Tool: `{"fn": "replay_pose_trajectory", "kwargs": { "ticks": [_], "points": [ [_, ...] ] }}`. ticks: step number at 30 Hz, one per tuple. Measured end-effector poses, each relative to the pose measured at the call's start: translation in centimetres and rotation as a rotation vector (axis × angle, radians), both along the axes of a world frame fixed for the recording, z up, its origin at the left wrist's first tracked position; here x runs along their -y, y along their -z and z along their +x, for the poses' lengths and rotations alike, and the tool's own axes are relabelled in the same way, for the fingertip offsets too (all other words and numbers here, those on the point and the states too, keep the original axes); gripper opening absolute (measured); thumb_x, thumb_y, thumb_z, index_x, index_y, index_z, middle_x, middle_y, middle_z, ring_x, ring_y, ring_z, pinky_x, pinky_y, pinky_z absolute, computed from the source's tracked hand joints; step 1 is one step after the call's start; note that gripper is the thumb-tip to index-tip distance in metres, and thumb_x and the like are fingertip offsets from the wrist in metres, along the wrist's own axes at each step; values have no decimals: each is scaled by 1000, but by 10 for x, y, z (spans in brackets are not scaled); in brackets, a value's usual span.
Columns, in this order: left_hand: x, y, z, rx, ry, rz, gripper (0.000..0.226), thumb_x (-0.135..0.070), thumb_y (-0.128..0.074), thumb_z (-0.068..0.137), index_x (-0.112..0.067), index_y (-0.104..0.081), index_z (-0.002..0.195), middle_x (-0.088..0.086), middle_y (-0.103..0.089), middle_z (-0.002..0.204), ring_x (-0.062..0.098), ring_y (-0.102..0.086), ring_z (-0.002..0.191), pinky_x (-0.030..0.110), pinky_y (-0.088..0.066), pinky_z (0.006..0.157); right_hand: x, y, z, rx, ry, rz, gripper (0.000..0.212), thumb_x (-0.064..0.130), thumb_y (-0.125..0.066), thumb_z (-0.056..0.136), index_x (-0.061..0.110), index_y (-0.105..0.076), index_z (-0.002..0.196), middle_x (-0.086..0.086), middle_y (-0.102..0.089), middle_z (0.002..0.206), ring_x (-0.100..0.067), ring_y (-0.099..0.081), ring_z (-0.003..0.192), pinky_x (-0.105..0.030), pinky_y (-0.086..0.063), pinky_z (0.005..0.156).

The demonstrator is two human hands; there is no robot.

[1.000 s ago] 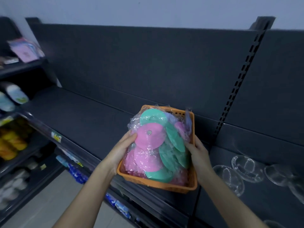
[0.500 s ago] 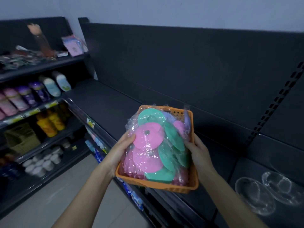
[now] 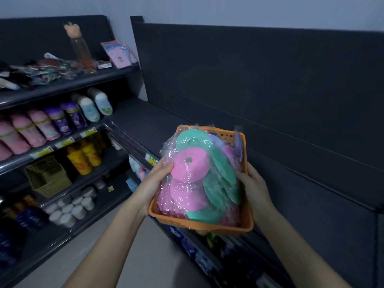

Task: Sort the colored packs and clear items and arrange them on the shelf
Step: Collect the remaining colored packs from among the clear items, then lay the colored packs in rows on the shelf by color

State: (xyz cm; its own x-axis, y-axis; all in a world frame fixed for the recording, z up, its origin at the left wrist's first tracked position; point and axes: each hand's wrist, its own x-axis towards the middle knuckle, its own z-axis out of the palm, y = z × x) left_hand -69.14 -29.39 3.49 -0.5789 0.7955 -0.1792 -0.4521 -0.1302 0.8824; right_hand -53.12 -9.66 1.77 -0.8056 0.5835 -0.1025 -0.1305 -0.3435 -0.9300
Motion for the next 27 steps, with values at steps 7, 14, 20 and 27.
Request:
{"fn": "replay_pose_trajectory", "kwargs": {
  "ticks": [7, 14, 20, 27],
  "points": [
    [38, -1, -71, -6, -23, 26, 47, -31, -66, 86, -27, -52, 131, 14, -60, 128, 39, -59, 114, 56, -47, 94, 31, 3, -80, 24, -37, 1, 44, 26, -71, 77, 27, -63, 120, -6, -69, 114, -29, -67, 102, -44, -55, 82],
    [31, 3, -142, 11, -16, 30, 47, -29, -65, 86, -25, -52, 131, 15, -59, 128, 39, -59, 114, 55, -49, 91, 26, 8, -151, 17, -11, -27, 42, 22, -71, 76, 27, -65, 117, -7, -70, 112, -29, -68, 101, -41, -56, 79],
    [-1, 17, -215, -6, 47, 4, 53, -32, -68, 85, -25, -49, 134, 17, -55, 133, 42, -54, 119, 64, -38, 100, 3, 21, -212, -18, 16, -68, 41, 20, -70, 79, 25, -64, 120, -8, -68, 116, -30, -67, 104, -42, -55, 81],
    [-49, 26, -300, 8, 123, -107, 56, -34, -73, 80, -26, -51, 131, 15, -60, 128, 41, -58, 114, 58, -46, 94, -22, 37, -277, 26, 182, -112, 38, 16, -67, 79, 26, -66, 116, -6, -70, 114, -28, -67, 104, -52, -49, 95]
  ]
}}
